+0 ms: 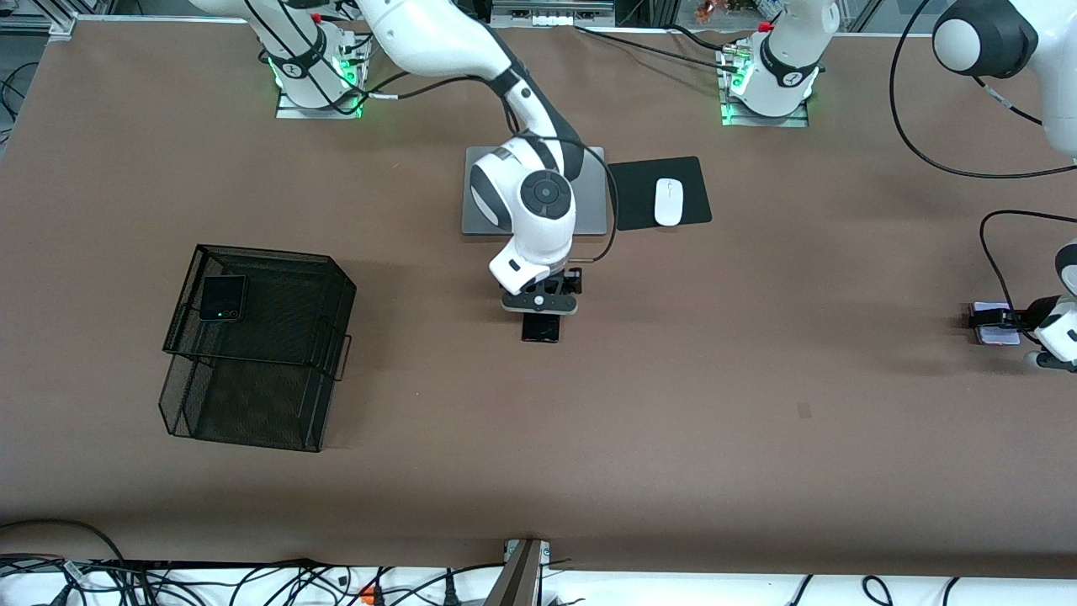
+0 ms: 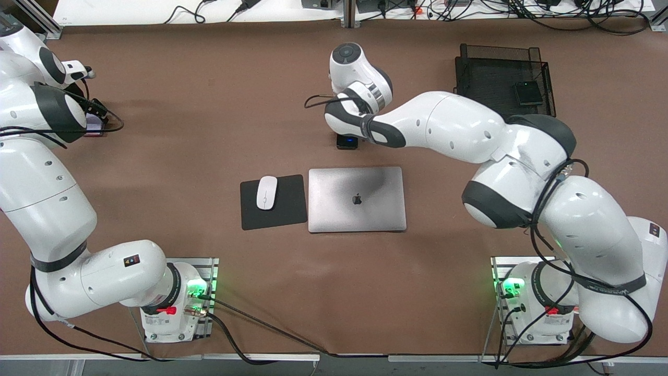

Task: Place phones with both arms
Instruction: 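Grasp the tall phone with the right gripper while the left gripper grasps the white phone, then carry the tall phone into the basket while the left gripper carries the white phone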

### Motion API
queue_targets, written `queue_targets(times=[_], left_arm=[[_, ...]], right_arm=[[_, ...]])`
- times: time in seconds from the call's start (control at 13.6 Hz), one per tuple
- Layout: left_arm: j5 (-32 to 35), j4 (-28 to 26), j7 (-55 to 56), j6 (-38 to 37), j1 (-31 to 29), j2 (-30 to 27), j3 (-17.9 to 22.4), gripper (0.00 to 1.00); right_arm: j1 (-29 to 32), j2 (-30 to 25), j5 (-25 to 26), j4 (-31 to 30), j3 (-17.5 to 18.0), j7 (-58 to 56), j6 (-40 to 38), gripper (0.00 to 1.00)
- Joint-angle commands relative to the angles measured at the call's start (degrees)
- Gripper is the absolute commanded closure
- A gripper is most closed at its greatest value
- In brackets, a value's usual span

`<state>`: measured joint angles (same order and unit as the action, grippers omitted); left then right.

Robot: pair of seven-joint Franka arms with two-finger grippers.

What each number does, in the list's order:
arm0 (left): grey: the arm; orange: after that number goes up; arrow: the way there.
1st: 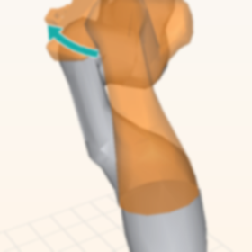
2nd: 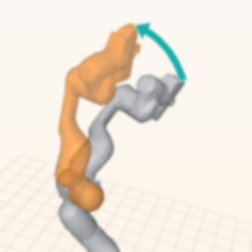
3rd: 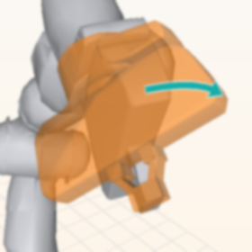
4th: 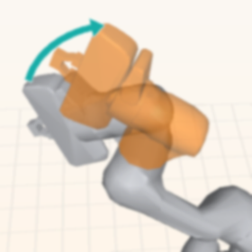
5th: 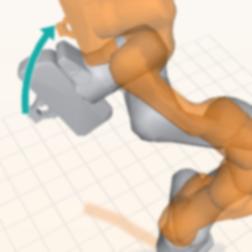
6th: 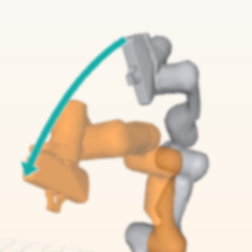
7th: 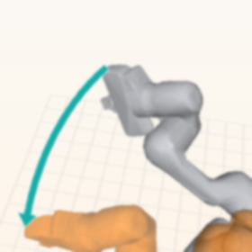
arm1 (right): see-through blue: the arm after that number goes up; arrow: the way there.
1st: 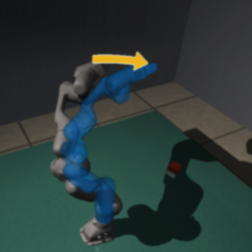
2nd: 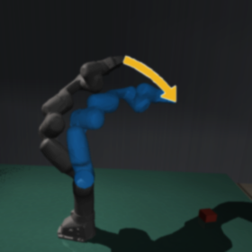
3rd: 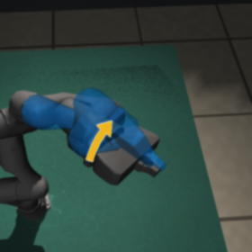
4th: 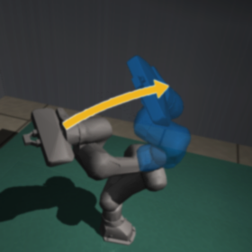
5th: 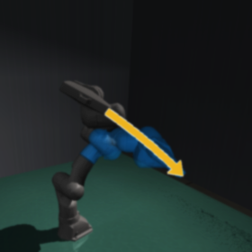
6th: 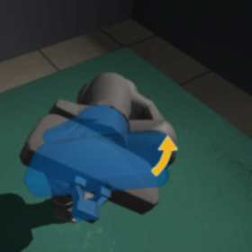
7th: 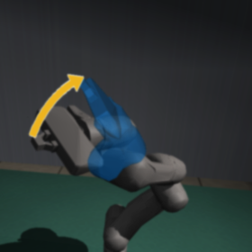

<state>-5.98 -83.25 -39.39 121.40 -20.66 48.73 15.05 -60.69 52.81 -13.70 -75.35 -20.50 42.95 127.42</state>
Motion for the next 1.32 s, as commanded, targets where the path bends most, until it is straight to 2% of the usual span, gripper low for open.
queue_targets(times=[0.0,0.37,0.44,0.51,0.59,0.66,0.73,0.81,0.95,1.25], left_arm=[[-1.49,-0.33,-1.83,0.41,-1.05,0.39,-0.46,0.0],[-1.58,-0.16,-1.57,0.41,-1.23,0.84,-0.38,0.0],[-1.58,-0.07,-1.57,0.41,-1.23,0.75,-0.38,0.11],[-1.58,0.11,-1.66,0.41,-1.14,0.75,-0.38,0.38],[-1.4,0.11,-1.74,-0.02,-1.14,0.49,-0.38,0.77],[-1.14,0.37,-1.75,-0.2,-0.88,0.31,-0.38,0.8],[-0.7,0.55,-1.66,-0.29,-0.53,0.14,-0.38,0.89],[-0.7,0.63,-1.66,-0.38,-0.09,-0.12,-0.46,0.9],[-0.61,1.94,-1.22,-2.03,2.36,-1.35,-0.46,0.9],[-0.79,10.9,-0.69,-19.5,8.42,-3.64,-1.07,0.85]], right_arm=[[0.3,1.68,-1.16,-0.06,0.81,0.46,3.27,0.0],[0.31,3.0,-1.24,-0.15,1.51,0.73,5.65,0.0],[0.39,3.09,-1.24,-0.24,1.6,0.64,5.65,0.02],[0.39,3.01,-1.24,-0.59,1.52,0.64,5.65,0.2],[0.39,2.92,-1.24,-0.76,1.51,0.21,5.65,0.45],[0.39,2.92,-1.24,-0.85,1.51,0.2,5.56,0.69],[0.39,2.74,-1.16,-0.77,1.51,-0.32,5.56,0.81],[0.48,2.31,-1.16,-0.68,1.51,-0.5,5.22,0.92],[0.66,0.12,-1.16,-0.33,1.17,-0.5,2.42,1.0],[1.53,-9.89,-1.07,-0.06,-1.99,-2.34,-11.1,1.0]])
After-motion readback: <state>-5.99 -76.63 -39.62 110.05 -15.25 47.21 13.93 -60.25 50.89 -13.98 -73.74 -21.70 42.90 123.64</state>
